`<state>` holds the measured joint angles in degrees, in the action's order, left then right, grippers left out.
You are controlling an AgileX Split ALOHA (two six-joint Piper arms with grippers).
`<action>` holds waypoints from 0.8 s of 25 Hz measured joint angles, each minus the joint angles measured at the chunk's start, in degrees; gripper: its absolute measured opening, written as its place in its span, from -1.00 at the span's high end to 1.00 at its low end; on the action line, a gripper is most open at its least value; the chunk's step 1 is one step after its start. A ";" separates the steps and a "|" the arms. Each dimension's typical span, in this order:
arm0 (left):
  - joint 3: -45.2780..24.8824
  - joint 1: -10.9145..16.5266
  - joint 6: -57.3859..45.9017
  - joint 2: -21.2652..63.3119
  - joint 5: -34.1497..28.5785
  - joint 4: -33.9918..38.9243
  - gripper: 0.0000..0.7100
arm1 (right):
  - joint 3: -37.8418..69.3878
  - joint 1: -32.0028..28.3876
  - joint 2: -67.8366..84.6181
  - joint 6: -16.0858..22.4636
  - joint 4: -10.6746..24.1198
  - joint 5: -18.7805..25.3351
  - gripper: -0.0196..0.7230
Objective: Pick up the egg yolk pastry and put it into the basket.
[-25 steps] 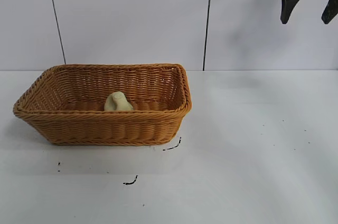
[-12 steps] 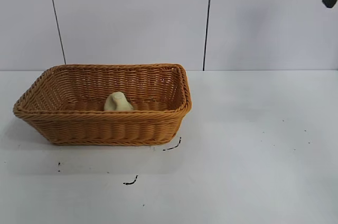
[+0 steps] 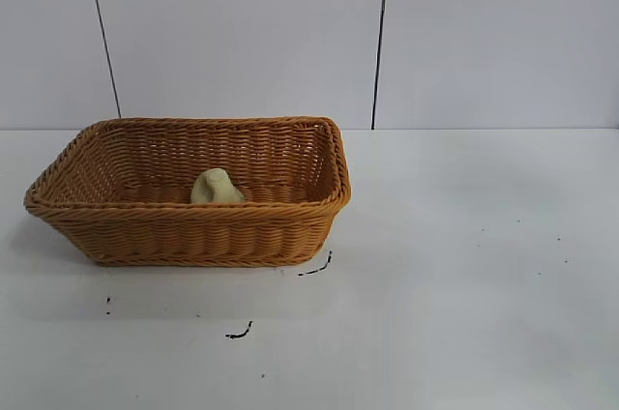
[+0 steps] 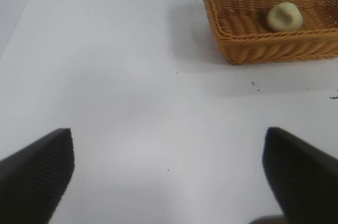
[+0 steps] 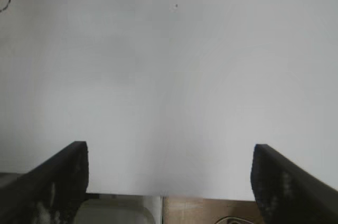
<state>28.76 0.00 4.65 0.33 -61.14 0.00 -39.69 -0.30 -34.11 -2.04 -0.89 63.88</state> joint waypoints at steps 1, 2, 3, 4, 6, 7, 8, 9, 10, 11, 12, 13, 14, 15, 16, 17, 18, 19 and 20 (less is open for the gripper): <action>0.00 0.00 0.00 0.00 0.00 0.00 -0.96 | 2.10 0.00 3.72 -0.05 0.00 -1.50 -0.68; 0.00 0.00 0.00 0.00 0.00 0.00 -0.96 | 3.78 0.00 6.68 -0.11 0.00 -2.95 -0.68; 0.00 0.00 0.00 0.00 0.00 0.00 -0.96 | 5.65 0.00 10.06 -0.16 0.00 -3.90 -0.68; 0.00 0.00 0.00 0.00 0.00 0.00 -0.96 | 7.42 0.00 13.19 -0.16 0.00 -4.66 -0.68; 0.00 0.00 0.00 0.00 0.00 0.00 -0.96 | 10.38 0.00 18.37 -0.17 -0.13 -4.84 -0.68; 0.00 0.00 0.00 0.00 0.00 0.00 -0.96 | 11.17 0.00 20.78 -0.17 -0.19 -4.57 -0.68; 0.00 0.00 0.00 0.00 0.00 0.00 -0.96 | 11.42 0.00 22.89 -0.04 -0.19 -4.76 -0.68; 0.00 0.00 0.00 0.00 0.00 0.00 -0.96 | 11.51 0.00 24.86 0.02 -0.19 -4.88 -0.68; 0.00 0.00 0.00 0.00 0.00 0.00 -0.96 | 11.62 0.00 26.35 0.02 -0.19 -4.88 -0.68; 0.00 0.00 0.00 0.00 0.00 0.00 -0.96 | 11.62 0.00 27.98 0.02 -0.19 -4.88 -0.68; 0.00 0.00 0.00 0.00 0.00 0.00 -0.96 | 11.62 0.00 29.62 0.02 -0.19 -4.88 -0.68; 0.00 0.00 0.00 0.00 0.00 0.00 -0.96 | 11.62 0.00 31.02 0.02 -0.19 -4.93 -0.68; 0.00 0.00 0.00 0.00 0.00 0.00 -0.96 | 11.62 0.00 32.63 0.02 -0.19 -4.95 -0.68; 0.00 0.00 0.00 0.00 0.00 0.00 -0.96 | 11.62 0.00 33.72 0.02 -0.19 -4.95 -0.68; 0.00 0.00 0.00 0.00 0.00 0.00 -0.96 | 11.62 0.00 34.24 0.02 -0.19 -4.95 -0.68; 0.00 0.00 0.00 0.00 0.00 0.00 -0.96 | 11.62 0.00 34.31 0.02 -0.19 -4.95 -0.68; 0.00 0.00 0.00 0.00 0.00 0.00 -0.96 | 11.62 0.00 34.31 0.02 -0.19 -4.95 -0.68; 0.00 0.00 0.00 0.00 0.00 0.00 -0.96 | 11.62 0.00 34.31 0.02 -0.19 -4.95 -0.68; 0.00 0.00 0.00 0.00 0.00 0.00 -0.96 | 11.62 0.00 34.31 0.02 -0.19 -4.95 -0.68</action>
<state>28.76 0.00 4.65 0.33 -61.14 0.00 -28.07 -0.30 0.20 -2.02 -1.08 58.93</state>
